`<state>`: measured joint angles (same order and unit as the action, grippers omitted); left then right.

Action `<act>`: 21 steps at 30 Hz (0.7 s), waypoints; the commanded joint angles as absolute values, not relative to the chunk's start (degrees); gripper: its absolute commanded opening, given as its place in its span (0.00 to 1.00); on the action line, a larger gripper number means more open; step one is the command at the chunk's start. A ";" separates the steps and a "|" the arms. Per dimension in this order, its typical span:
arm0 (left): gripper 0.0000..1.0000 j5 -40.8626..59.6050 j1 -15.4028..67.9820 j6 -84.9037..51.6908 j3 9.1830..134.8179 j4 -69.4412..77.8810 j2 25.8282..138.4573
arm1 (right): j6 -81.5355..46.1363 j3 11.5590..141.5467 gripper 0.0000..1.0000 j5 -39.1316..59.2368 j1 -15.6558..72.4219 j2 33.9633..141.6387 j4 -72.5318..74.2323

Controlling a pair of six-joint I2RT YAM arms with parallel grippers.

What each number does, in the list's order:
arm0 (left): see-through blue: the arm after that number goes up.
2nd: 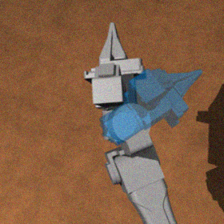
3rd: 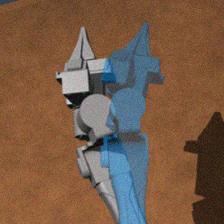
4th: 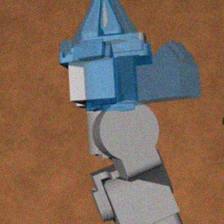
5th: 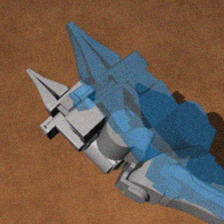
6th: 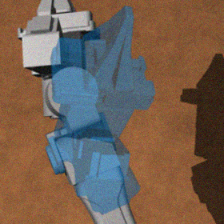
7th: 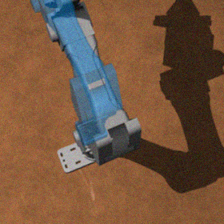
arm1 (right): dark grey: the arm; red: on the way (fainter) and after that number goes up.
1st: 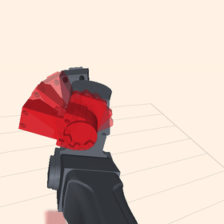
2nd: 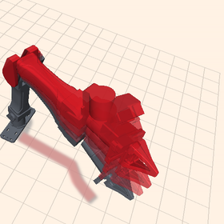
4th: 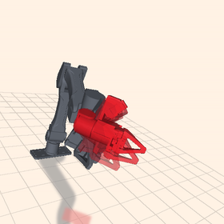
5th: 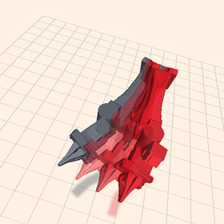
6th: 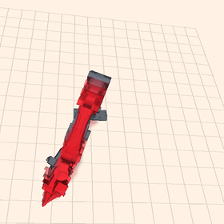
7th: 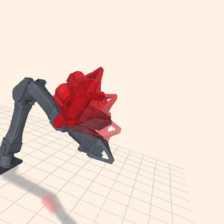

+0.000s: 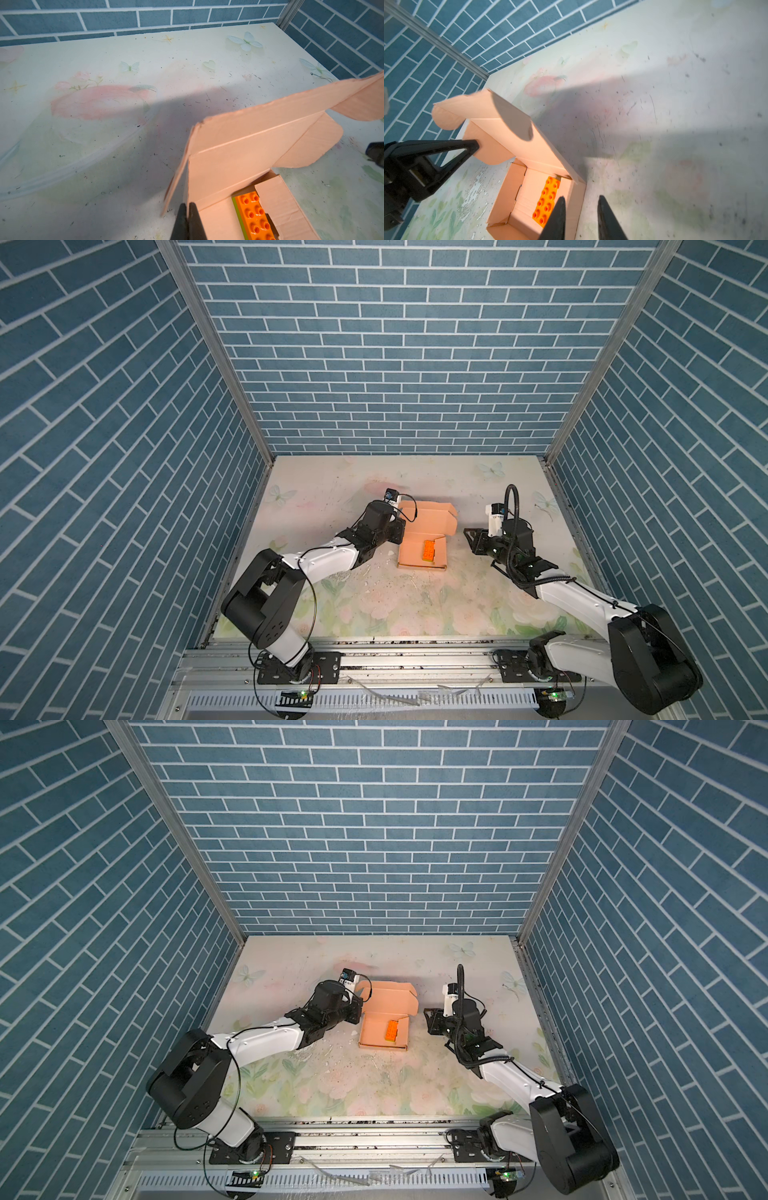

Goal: Fold the paper box

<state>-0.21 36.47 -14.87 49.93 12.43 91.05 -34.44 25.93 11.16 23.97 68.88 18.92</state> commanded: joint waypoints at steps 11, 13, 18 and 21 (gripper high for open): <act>0.00 -1.31 38.06 -20.38 52.20 6.92 88.32 | -46.40 24.91 0.40 9.63 29.98 76.58 24.83; 0.00 -1.23 38.06 -20.61 52.30 6.26 87.94 | -46.41 25.56 0.40 8.98 30.62 78.37 24.61; 0.00 -0.89 38.06 -20.62 52.60 4.81 86.84 | -44.80 27.87 0.39 7.78 32.07 82.21 22.82; 0.00 -0.61 38.07 -20.41 52.65 4.22 86.65 | -43.63 29.05 0.39 7.03 32.80 84.37 22.19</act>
<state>-0.82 37.80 -20.14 51.20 5.82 88.09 -44.12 27.05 9.06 32.08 82.94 22.63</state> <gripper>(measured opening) 0.052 0.392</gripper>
